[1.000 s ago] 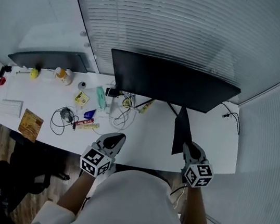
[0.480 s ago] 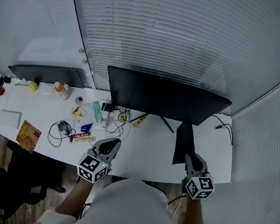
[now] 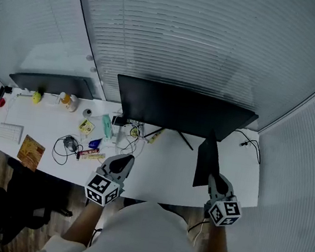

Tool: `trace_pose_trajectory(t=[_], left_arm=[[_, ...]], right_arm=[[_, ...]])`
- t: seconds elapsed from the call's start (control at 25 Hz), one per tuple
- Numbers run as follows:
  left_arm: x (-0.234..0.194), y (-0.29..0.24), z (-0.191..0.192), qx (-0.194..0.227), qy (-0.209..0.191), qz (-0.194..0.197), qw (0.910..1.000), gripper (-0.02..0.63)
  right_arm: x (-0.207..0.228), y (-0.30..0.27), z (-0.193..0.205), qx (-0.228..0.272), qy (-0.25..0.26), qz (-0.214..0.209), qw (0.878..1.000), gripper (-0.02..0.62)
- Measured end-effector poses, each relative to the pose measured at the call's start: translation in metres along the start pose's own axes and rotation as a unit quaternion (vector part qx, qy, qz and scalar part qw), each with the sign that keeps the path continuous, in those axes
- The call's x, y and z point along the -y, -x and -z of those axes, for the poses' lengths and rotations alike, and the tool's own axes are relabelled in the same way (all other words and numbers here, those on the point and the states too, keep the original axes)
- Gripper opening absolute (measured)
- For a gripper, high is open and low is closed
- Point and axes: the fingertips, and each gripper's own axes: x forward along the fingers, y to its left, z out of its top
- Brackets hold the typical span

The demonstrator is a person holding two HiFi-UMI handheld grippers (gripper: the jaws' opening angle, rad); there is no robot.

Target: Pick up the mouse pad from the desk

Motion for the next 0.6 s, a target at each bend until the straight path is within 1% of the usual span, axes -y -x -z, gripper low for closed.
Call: trace_pose_trajectory(t=[0.6], left_arm=[[0.018, -0.003, 0.000, -0.003, -0.003, -0.008, 1.0000, 0.018]], right_arm=[[0.014, 0.006, 0.004, 0.002, -0.003, -0.007, 1.000, 0.048]])
